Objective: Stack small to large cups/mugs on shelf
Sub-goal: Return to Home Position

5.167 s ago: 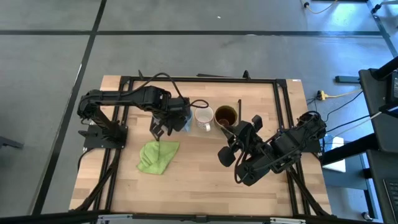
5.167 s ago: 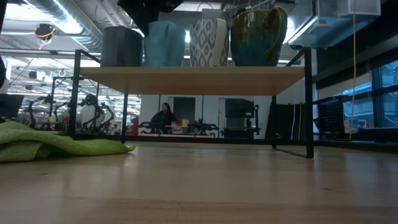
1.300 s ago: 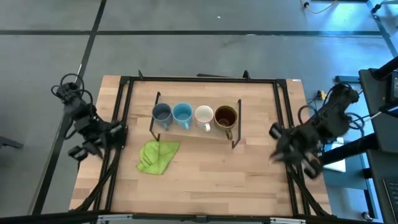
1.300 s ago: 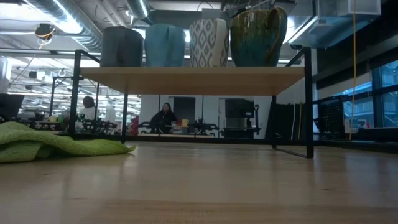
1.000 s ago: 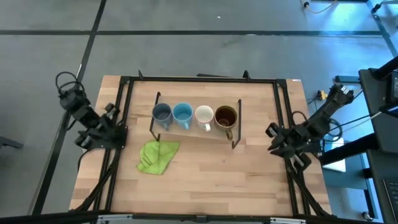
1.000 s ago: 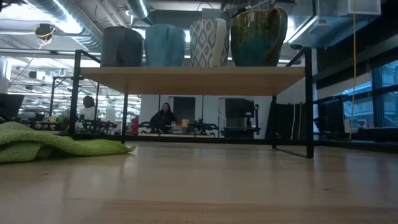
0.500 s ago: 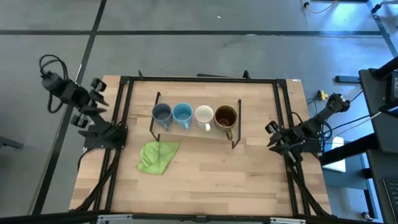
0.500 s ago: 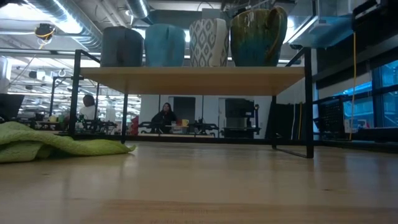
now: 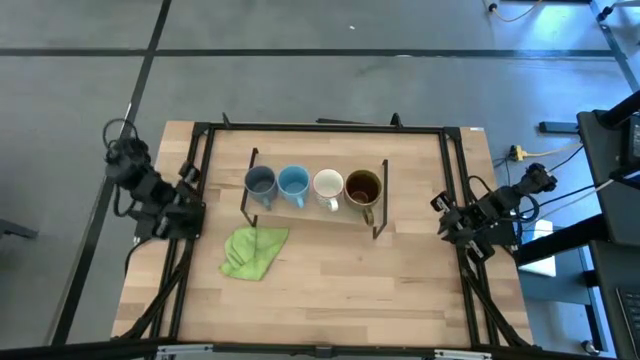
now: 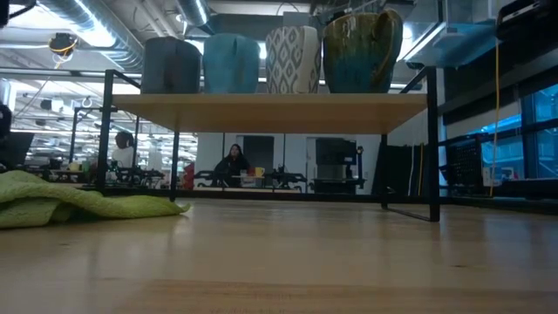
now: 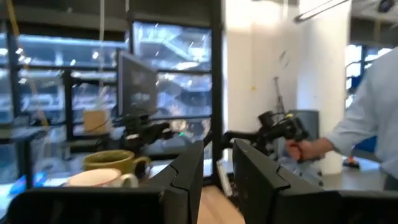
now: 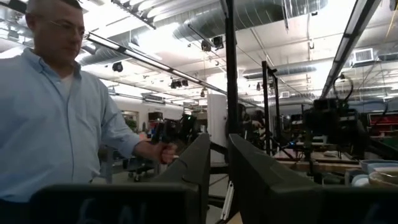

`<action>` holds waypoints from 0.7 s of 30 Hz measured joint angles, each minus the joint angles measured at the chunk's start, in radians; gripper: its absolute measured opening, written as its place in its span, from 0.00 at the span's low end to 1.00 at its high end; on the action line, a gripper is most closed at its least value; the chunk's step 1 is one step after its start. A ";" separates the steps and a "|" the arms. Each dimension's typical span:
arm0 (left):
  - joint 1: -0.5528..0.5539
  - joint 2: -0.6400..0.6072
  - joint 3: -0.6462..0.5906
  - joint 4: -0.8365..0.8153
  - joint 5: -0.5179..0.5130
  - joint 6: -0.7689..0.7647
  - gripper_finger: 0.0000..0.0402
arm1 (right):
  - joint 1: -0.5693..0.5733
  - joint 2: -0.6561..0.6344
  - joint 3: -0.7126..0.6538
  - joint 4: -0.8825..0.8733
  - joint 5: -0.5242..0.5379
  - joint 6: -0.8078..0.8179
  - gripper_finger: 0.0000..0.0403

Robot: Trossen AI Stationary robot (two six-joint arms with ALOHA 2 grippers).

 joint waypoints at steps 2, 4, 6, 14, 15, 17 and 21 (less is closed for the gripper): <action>0.012 0.000 -0.095 0.138 0.027 0.022 0.20 | 0.000 0.000 0.000 -0.004 -0.002 0.001 0.15; 0.030 0.000 -0.216 0.315 0.043 0.046 0.20 | 0.000 0.000 0.000 -0.011 -0.002 0.009 0.15; 0.048 0.000 -0.334 0.515 0.081 0.061 0.20 | 0.000 0.000 0.000 -0.009 -0.002 0.033 0.15; 0.129 0.001 -0.454 0.749 0.298 0.016 0.21 | 0.000 0.000 0.000 -0.006 -0.004 0.136 0.15; 0.146 0.000 -0.454 0.751 0.367 -0.018 0.21 | 0.000 0.000 0.000 -0.006 -0.004 0.135 0.15; 0.181 -0.001 -0.454 0.759 0.480 -0.081 0.21 | 0.000 0.000 0.000 -0.006 -0.004 0.128 0.15; 0.276 -0.001 -0.454 0.664 0.557 -0.253 0.21 | 0.000 0.000 0.000 -0.021 -0.002 0.048 0.15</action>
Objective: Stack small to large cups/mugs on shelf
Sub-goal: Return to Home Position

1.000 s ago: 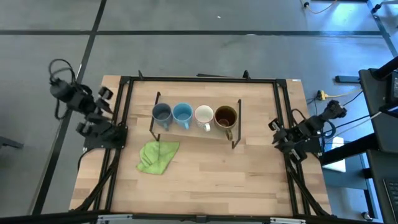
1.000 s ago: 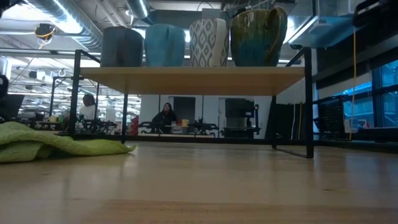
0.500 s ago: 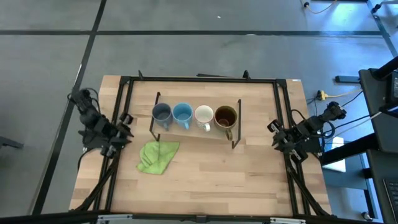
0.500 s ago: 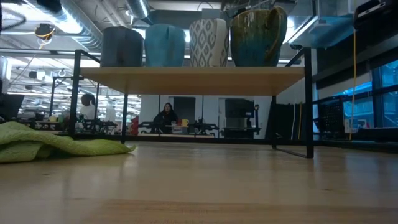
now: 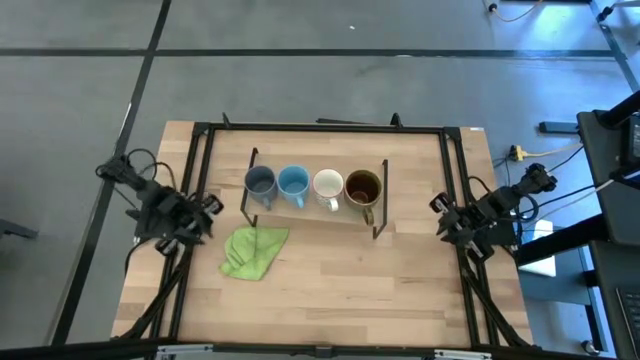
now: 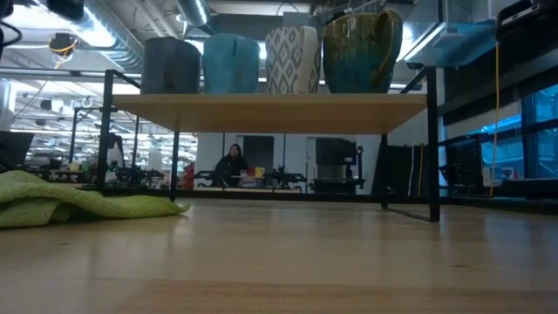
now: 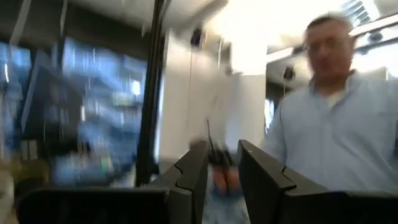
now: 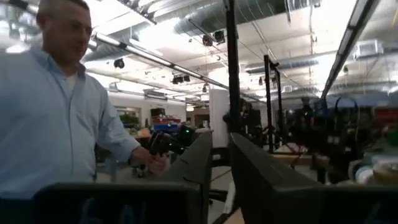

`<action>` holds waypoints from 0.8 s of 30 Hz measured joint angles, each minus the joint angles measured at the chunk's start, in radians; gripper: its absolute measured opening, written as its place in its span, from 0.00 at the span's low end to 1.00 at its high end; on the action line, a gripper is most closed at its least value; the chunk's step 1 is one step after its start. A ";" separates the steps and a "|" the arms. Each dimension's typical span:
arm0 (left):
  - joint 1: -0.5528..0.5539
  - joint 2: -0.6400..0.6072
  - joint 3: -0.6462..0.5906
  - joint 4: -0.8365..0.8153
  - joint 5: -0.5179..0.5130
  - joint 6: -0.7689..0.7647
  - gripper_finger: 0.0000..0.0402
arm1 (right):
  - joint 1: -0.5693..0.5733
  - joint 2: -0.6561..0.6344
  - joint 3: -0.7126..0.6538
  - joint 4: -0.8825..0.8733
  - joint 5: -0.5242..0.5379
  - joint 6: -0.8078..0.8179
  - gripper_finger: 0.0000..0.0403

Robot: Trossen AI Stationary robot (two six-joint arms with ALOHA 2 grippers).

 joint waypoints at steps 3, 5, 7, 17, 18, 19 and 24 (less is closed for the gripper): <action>0.094 0.001 0.000 -0.091 0.015 -0.097 0.21 | 0.000 0.000 0.000 0.002 0.005 -0.106 0.15; 0.174 0.001 0.000 -0.083 0.018 -0.081 0.21 | 0.000 0.000 0.000 0.002 0.032 -0.193 0.15; 0.264 0.000 0.000 -0.070 0.062 -0.045 0.21 | 0.000 0.000 0.000 0.002 0.058 -0.271 0.15; 0.701 0.001 0.000 -0.270 0.347 -0.155 0.21 | -0.078 0.000 0.000 -0.052 0.162 -0.283 0.15; 0.737 0.001 0.000 -0.288 0.376 -0.169 0.21 | -0.088 0.000 0.000 -0.078 0.162 -0.280 0.15; 0.771 0.000 0.000 -0.303 0.418 -0.186 0.21 | -0.097 0.000 0.000 -0.110 0.161 -0.266 0.15; 0.913 0.001 0.000 -0.352 0.760 -0.366 0.21 | -0.127 0.000 0.000 -0.208 0.075 -0.146 0.15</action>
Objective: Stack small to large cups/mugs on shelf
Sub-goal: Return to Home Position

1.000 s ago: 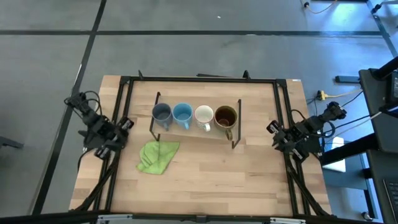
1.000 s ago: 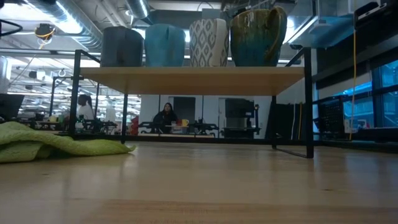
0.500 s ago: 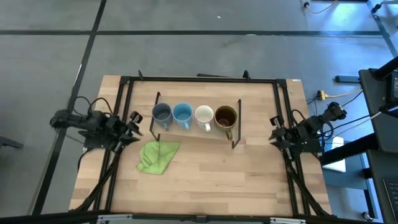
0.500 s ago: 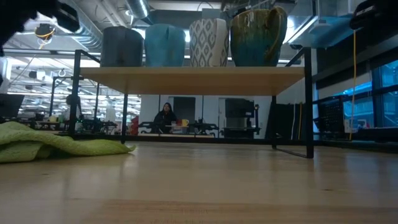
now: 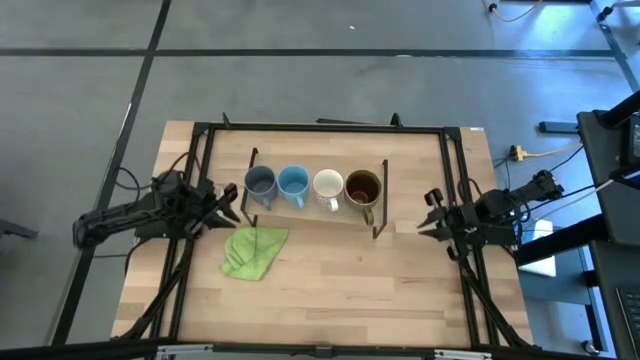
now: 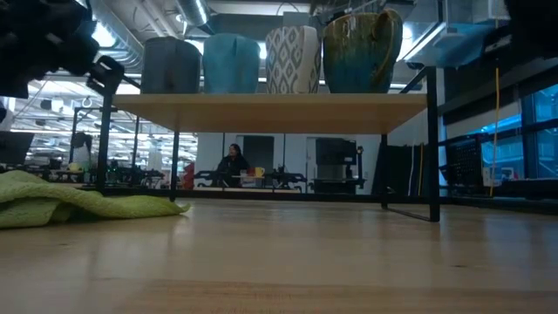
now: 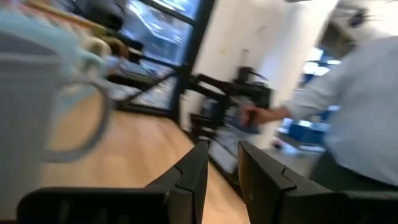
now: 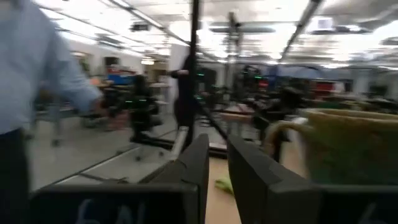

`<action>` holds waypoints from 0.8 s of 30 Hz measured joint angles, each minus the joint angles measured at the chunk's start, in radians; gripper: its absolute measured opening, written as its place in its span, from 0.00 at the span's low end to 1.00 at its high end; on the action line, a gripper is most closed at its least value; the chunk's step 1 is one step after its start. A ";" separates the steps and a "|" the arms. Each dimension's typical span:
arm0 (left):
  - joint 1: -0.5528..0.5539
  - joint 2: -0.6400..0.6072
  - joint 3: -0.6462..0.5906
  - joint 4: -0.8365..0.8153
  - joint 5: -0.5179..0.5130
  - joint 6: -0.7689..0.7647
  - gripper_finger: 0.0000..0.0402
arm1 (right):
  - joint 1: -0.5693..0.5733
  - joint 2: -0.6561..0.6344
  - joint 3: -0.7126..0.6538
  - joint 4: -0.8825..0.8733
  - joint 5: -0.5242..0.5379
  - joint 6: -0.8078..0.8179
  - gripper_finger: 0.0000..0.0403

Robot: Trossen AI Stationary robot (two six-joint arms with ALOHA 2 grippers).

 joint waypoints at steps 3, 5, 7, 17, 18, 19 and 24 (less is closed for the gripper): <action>0.044 0.000 0.000 0.006 0.115 -0.058 0.21 | -0.005 0.000 0.000 -0.004 -0.078 0.005 0.15; 0.066 0.000 0.000 -0.036 0.163 -0.056 0.21 | -0.005 0.000 0.000 -0.028 -0.080 -0.010 0.15; 0.081 0.000 0.000 -0.129 0.183 -0.026 0.21 | -0.005 0.000 0.000 -0.065 -0.072 -0.004 0.15; 0.119 0.069 0.000 -0.154 0.289 0.276 0.21 | -0.005 0.014 0.000 -0.237 -0.069 0.144 0.15; 0.123 0.084 0.000 -0.154 0.299 0.293 0.21 | -0.005 0.016 0.000 -0.240 -0.092 0.124 0.15; 0.126 0.098 0.000 -0.156 0.301 0.301 0.21 | -0.005 0.017 0.000 -0.245 -0.109 0.125 0.15; 0.141 0.149 0.000 -0.155 0.295 0.319 0.21 | -0.005 0.018 0.000 -0.245 -0.118 0.121 0.15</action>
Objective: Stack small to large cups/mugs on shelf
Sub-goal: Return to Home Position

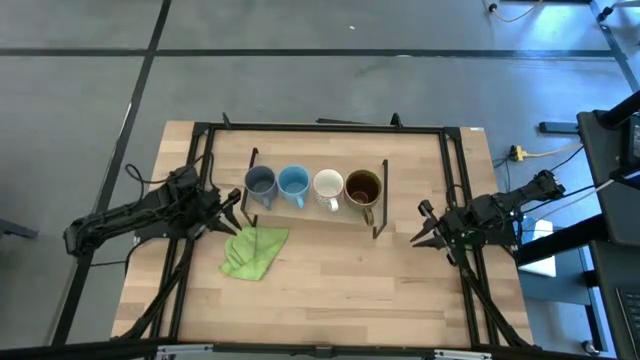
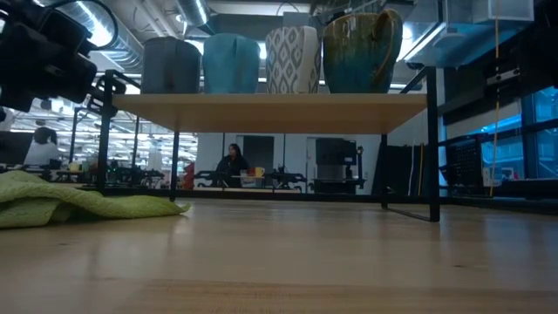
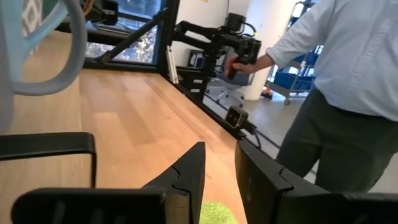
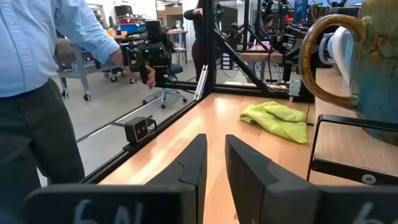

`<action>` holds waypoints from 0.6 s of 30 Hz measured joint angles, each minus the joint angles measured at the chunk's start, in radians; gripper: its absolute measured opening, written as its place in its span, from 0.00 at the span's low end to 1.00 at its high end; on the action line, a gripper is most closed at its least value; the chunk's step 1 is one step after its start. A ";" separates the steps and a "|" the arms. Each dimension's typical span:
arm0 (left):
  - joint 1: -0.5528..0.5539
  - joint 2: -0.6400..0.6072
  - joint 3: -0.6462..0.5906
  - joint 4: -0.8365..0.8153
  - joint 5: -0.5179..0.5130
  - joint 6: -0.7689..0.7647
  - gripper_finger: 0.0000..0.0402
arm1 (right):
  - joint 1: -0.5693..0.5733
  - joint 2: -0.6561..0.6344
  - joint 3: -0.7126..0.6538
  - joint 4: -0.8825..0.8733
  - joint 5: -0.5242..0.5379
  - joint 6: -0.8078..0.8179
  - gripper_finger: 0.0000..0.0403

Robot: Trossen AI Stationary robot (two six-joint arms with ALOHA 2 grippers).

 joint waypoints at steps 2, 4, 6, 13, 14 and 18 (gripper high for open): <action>0.000 0.004 0.000 0.002 -0.012 0.010 0.21 | 0.000 0.000 0.000 0.000 -0.001 0.002 0.15; 0.000 0.004 0.000 0.006 -0.030 0.010 0.21 | 0.000 0.000 0.000 0.000 -0.001 0.008 0.15; 0.000 0.004 0.000 0.010 -0.049 0.010 0.21 | 0.000 0.000 0.000 0.000 -0.001 0.008 0.15; 0.000 0.004 0.000 0.015 -0.079 0.011 0.21 | 0.000 0.000 0.000 0.001 -0.001 0.003 0.15; 0.000 0.004 0.000 0.015 -0.079 0.011 0.21 | 0.000 0.000 0.000 0.001 -0.001 0.004 0.15; 0.000 0.004 0.000 0.015 -0.079 0.011 0.21 | 0.000 0.000 0.000 0.001 -0.001 0.003 0.15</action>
